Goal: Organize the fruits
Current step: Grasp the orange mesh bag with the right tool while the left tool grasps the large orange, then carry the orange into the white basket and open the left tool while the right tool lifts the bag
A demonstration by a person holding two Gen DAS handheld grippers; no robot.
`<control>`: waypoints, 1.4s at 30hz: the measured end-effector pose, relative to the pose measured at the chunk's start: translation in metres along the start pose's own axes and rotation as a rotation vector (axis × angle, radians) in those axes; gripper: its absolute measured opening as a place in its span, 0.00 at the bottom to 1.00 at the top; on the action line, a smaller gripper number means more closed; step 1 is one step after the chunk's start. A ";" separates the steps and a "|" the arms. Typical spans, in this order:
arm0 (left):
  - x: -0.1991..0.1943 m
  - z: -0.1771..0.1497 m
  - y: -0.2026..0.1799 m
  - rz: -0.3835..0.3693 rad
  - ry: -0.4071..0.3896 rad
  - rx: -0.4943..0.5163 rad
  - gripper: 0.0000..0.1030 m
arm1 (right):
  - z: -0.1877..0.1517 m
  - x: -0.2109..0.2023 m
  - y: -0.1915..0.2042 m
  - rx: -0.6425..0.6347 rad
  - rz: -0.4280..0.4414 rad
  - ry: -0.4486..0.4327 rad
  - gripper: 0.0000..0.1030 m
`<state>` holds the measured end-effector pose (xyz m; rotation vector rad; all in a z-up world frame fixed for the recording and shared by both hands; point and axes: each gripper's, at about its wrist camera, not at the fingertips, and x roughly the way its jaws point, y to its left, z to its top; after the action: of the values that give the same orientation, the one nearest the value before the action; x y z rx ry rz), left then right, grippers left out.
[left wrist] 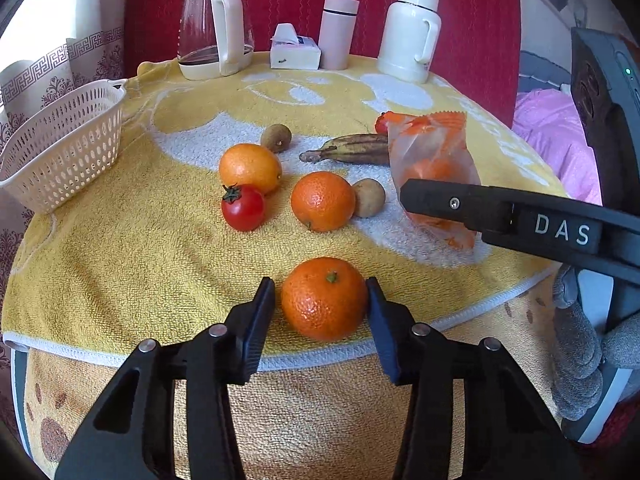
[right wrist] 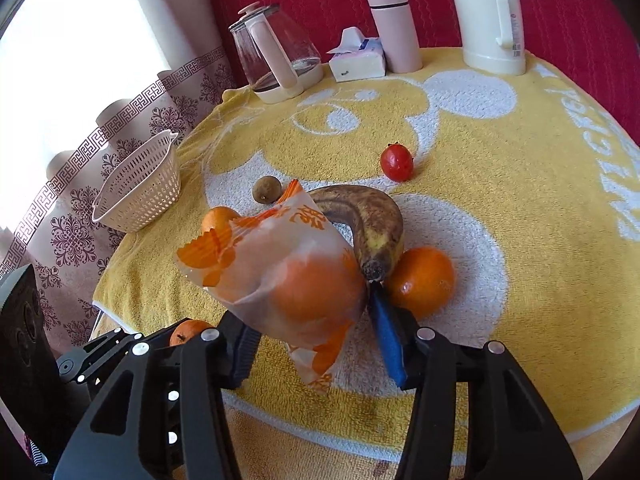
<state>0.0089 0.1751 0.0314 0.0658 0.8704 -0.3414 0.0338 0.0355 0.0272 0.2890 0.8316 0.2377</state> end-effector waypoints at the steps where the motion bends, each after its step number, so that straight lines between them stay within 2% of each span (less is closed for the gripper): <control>1: -0.001 0.000 0.000 -0.007 -0.001 -0.002 0.40 | 0.001 -0.002 0.001 0.003 0.005 -0.006 0.49; 7: -0.010 -0.001 0.002 -0.031 -0.028 -0.019 0.40 | 0.007 -0.026 0.009 -0.002 0.041 -0.063 0.49; 14: -0.035 0.014 0.017 -0.012 -0.099 -0.053 0.40 | 0.012 -0.049 0.011 0.002 0.056 -0.118 0.49; 24: -0.054 0.042 0.065 0.063 -0.173 -0.141 0.40 | 0.010 -0.043 0.005 0.006 0.025 -0.113 0.49; 29: -0.059 0.053 0.090 0.093 -0.198 -0.188 0.40 | 0.004 -0.041 0.016 -0.048 -0.025 -0.139 0.49; 34: -0.069 0.069 0.110 0.119 -0.250 -0.224 0.40 | 0.000 -0.040 0.026 -0.073 -0.022 -0.137 0.49; 39: -0.078 0.091 0.139 0.177 -0.328 -0.278 0.40 | 0.003 -0.045 0.031 -0.061 -0.011 -0.154 0.49; 42: -0.075 0.100 0.163 0.209 -0.343 -0.320 0.40 | 0.007 -0.048 0.034 -0.050 -0.006 -0.172 0.49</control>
<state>0.0902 0.3295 0.1397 -0.1933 0.5621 -0.0117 0.0043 0.0506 0.0761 0.2562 0.6558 0.2243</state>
